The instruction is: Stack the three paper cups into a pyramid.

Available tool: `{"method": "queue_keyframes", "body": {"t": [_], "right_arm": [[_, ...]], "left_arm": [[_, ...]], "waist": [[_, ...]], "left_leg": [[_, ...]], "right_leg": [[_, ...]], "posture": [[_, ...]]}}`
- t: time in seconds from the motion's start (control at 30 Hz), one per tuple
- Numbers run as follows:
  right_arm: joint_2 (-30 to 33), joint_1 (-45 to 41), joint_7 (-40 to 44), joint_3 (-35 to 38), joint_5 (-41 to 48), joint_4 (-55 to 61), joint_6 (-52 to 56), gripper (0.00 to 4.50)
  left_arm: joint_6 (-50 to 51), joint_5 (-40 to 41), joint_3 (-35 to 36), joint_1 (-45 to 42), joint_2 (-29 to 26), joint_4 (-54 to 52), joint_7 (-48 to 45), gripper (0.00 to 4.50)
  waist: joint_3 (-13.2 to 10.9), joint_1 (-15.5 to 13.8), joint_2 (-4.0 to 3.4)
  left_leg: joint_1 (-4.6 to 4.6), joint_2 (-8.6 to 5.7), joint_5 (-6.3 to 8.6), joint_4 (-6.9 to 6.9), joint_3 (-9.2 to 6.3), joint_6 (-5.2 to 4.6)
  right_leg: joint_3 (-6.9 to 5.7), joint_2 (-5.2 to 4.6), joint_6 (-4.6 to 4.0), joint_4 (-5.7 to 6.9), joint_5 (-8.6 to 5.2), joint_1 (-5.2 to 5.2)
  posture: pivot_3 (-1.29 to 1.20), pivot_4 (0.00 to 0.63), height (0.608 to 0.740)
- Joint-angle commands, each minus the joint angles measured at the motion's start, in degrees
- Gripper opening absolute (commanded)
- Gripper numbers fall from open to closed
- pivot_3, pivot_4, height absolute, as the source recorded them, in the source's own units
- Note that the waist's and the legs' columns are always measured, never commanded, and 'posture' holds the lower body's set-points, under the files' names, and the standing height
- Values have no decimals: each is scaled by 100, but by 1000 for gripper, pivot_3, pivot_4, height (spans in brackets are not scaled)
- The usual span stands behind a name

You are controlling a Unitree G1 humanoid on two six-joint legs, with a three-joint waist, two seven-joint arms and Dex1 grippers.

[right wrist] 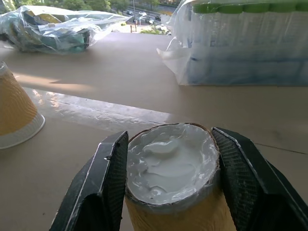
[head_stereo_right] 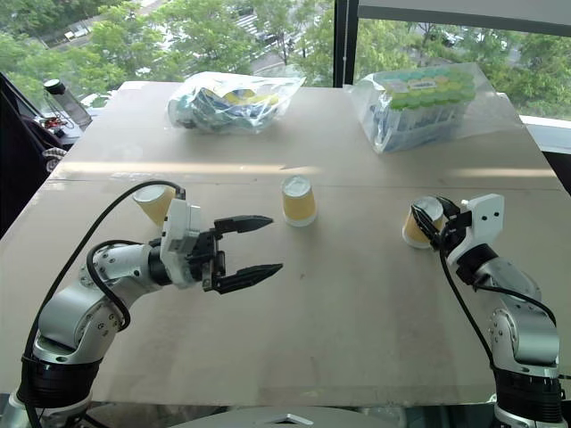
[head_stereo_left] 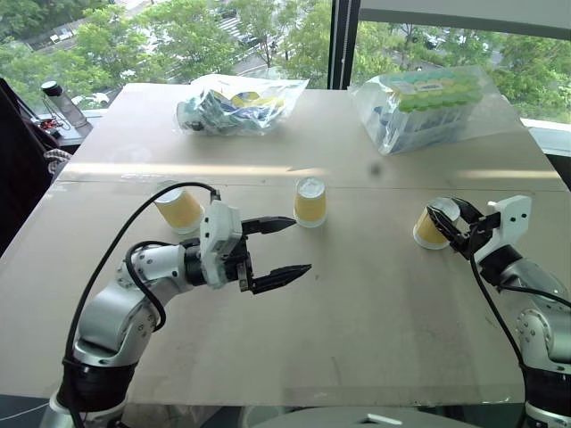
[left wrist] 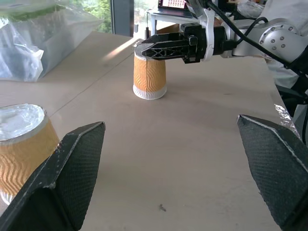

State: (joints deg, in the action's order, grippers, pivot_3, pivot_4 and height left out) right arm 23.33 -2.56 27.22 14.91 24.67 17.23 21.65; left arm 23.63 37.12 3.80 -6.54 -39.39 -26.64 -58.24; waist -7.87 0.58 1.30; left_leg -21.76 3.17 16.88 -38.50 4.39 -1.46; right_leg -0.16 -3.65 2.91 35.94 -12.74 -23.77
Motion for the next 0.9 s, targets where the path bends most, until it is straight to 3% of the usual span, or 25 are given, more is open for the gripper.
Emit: {"method": "queue_keyframes", "body": {"t": [0.03,0.17,0.37,0.67,0.7,0.77,0.83,0.9], "right_arm": [[76,-22,33,77,25,1,-85,2363],[58,-24,60,157,215,87,-23,2363],[145,47,99,123,137,30,-107,4476],[216,-163,78,114,-68,-448,-186,4476],[201,-194,77,132,-52,-475,-201,3879],[191,-220,114,140,-27,-488,-236,3219],[204,-223,142,128,-34,-492,-252,2237],[211,-241,211,72,-42,-469,-296,2156]], "left_arm": [[-121,-9,70,-66,-5,-219,55,4500],[-128,1,41,-54,6,-235,84,4500],[-138,-1,21,-41,14,-229,82,4500],[-214,-52,34,13,23,-214,63,4500],[-229,-55,43,19,29,-208,66,4500],[-256,-66,56,34,31,-201,58,4500],[-276,-71,65,53,32,-194,51,4500],[-312,-86,73,95,39,-188,55,4500]], "waist": [[0,0,0],[0,0,0],[-1,-1,-1],[-1,1,-1],[-1,1,-1],[-1,1,-1],[-1,0,-1],[-1,0,-2]], "left_leg": [[0,0,0,0,-1,0],[0,0,0,0,-3,0],[-1,0,0,0,-2,0],[-1,0,0,0,-1,0],[-1,-1,0,1,-2,0],[-1,0,0,1,-2,0],[-2,0,0,1,-2,0],[-3,0,0,1,-2,0]], "right_leg": [[0,0,2,0,1,0],[0,1,3,0,2,0],[0,1,3,-1,2,-1],[0,1,3,-1,2,-1],[0,1,3,0,2,-1],[0,1,3,-1,2,-1],[0,1,3,-1,2,-1],[0,1,4,-1,2,-1]], "posture": [[0,150,740],[0,150,740],[0,150,740],[0,150,740],[0,150,740],[0,150,740],[0,150,740],[0,150,740]]}}
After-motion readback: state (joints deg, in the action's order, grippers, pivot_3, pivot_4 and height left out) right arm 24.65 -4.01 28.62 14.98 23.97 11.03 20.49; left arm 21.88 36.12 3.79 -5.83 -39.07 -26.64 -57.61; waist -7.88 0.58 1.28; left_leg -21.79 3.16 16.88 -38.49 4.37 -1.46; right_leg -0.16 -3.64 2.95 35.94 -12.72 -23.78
